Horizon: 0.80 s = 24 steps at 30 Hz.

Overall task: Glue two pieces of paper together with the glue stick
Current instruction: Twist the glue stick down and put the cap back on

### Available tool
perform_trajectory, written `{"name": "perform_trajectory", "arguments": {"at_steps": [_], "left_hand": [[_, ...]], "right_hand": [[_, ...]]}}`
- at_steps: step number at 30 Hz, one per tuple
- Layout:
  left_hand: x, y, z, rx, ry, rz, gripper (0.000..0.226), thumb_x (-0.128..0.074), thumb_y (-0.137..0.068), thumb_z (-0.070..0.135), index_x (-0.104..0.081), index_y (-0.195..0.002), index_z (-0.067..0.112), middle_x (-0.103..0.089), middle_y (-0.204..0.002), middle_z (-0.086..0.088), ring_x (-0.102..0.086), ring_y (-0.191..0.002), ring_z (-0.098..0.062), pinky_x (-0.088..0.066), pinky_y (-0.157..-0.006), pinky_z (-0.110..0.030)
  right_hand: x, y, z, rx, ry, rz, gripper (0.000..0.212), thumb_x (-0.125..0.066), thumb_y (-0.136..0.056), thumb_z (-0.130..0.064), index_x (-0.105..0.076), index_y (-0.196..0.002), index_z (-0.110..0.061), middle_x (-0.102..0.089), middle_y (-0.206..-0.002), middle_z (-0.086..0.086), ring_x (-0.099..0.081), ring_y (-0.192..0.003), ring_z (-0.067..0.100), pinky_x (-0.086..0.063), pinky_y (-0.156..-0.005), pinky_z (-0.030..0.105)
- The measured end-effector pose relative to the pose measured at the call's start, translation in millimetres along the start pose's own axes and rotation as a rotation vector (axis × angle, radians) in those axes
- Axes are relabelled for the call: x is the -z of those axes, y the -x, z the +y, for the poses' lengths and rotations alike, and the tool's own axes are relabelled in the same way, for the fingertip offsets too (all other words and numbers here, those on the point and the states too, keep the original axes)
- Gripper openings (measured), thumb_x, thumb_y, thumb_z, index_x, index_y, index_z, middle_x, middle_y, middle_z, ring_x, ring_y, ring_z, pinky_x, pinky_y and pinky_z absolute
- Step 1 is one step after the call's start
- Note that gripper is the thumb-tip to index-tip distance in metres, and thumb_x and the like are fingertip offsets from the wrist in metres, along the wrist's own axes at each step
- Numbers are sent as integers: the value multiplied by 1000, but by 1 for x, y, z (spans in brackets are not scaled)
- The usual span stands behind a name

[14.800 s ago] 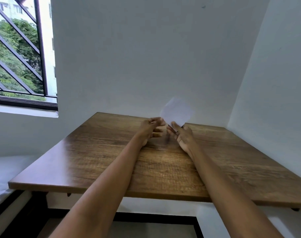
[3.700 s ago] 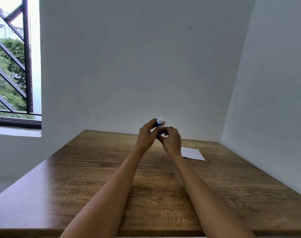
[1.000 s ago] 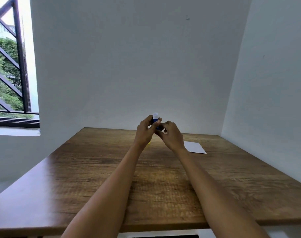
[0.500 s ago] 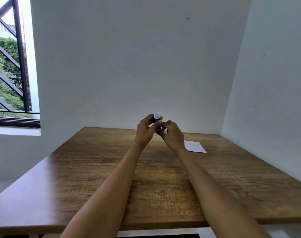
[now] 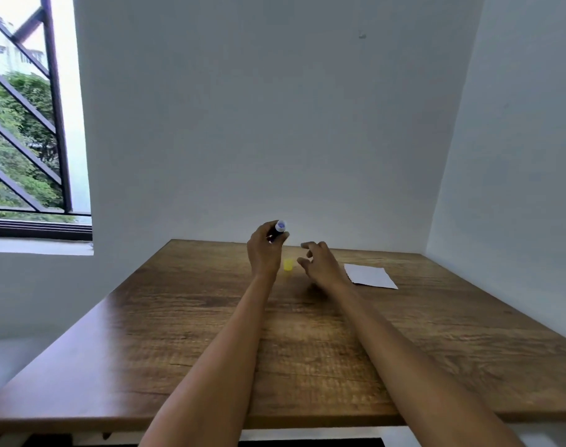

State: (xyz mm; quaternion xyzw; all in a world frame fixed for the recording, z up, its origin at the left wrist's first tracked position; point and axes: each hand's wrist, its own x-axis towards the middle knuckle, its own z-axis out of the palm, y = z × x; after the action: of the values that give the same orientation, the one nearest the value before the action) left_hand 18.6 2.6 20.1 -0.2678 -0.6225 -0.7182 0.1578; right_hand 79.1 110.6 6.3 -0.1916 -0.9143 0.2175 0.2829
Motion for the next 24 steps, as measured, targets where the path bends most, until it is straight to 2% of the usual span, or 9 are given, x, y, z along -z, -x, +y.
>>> {"name": "perform_trajectory", "arguments": {"at_steps": [4, 7, 10, 13, 15, 17, 21, 24], "left_hand": [[7, -2, -15, 100, 3, 56, 23, -64, -83, 3, -68, -105, 8, -68, -105, -12, -63, -95, -23, -47, -80, -26], [7, -3, -18, 111, 8, 46, 26, -64, -82, 2, -67, -107, 8, -67, -107, -11, -63, -98, -24, -48, -84, -28], [7, -2, -18, 123, 20, 37, 25, -64, -83, 2, -67, -107, 8, -67, -107, -11, -62, -99, -24, -47, -84, -27], [7, -2, -19, 128, 25, 10, 26, -64, -83, 2, -66, -109, 7, -67, -108, -10, -62, -100, -23, -46, -84, -24], [5, -3, -18, 104, -33, -27, 27, -65, -83, 4, -66, -111, 7, -68, -110, -11, -63, -101, -23, -45, -84, -23], [2, -2, -17, 75, -60, -74, 28, -66, -82, 6, -66, -110, 6, -69, -109, -11, -64, -99, -22, -45, -81, -21], [-1, 1, -14, 37, -77, -175, 26, -66, -82, 6, -66, -107, 6, -71, -102, -15, -66, -93, -28, -50, -81, -33], [-3, 3, -14, -13, -127, -229, 25, -68, -81, 12, -67, -106, 9, -71, -98, -10, -64, -87, -21, -50, -80, -33]], "right_hand": [[-12, -7, -9, -45, 152, -108, 58, -43, -93, -51, -42, -137, -14, -40, -143, 12, -52, -120, 27, -44, -93, 38], [-22, -15, -14, -38, 296, -162, 68, -46, -88, -60, -38, -139, -16, -41, -144, 11, -52, -121, 28, -46, -88, 38], [-25, -23, -18, -41, 381, -181, 53, -51, -91, -46, -45, -132, -13, -52, -135, 11, -55, -116, 27, -46, -86, 36], [-26, -25, -21, -37, 375, -125, 25, -55, -90, -28, -55, -108, -11, -64, -110, 7, -60, -97, 25, -44, -73, 31], [-22, -24, -21, -54, 234, -46, 18, -62, -86, -24, -53, -94, -12, -62, -93, 5, -61, -89, 25, -40, -64, 27], [-13, -22, -20, -83, -22, 86, 20, -66, -83, -21, -50, -89, -11, -57, -85, 3, -58, -82, 22, -38, -60, 26], [14, -18, -24, -85, -765, 338, 38, -65, -87, -20, -53, -120, -7, -61, -106, 5, -59, -89, 15, -51, -82, 29], [23, -14, -23, -67, -1262, 294, 36, -59, -91, -14, -52, -125, -2, -61, -106, 6, -62, -96, 18, -53, -89, 29]]}}
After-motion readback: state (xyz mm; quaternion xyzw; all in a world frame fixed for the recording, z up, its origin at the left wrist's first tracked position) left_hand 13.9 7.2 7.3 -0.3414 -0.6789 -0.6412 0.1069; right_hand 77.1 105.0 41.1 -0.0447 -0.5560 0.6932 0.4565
